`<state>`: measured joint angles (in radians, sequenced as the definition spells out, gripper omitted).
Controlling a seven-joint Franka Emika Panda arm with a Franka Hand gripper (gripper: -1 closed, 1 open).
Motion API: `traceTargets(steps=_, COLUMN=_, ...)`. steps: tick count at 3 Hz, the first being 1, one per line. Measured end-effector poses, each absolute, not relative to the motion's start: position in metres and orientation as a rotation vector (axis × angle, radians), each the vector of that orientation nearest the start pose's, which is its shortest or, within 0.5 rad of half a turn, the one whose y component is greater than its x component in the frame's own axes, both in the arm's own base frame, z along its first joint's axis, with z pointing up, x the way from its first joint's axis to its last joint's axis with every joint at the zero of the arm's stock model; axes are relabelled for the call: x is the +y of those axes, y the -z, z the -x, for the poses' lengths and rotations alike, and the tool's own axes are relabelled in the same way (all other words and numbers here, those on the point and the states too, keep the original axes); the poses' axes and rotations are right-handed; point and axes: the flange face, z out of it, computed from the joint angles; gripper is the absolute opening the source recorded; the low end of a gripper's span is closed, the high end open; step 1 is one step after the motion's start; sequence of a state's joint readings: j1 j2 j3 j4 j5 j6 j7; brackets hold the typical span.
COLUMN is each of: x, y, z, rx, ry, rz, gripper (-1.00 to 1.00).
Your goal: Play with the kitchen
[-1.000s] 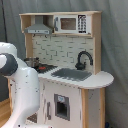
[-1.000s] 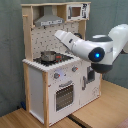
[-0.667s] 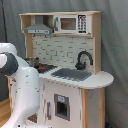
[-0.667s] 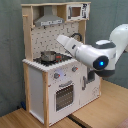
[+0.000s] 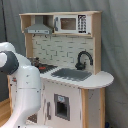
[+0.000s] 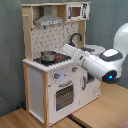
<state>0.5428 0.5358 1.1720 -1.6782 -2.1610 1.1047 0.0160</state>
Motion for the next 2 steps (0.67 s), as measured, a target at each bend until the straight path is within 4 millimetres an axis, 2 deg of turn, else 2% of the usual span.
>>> traceTargets(steps=1, x=0.601, y=-0.534, z=-0.188, rx=1.025, ry=-0.986, rz=-0.929, gripper=1.00)
traceTargets(steps=2, x=0.593, y=-0.508, z=-0.196, rx=1.056, ry=-0.998, rz=-0.880, gripper=1.00)
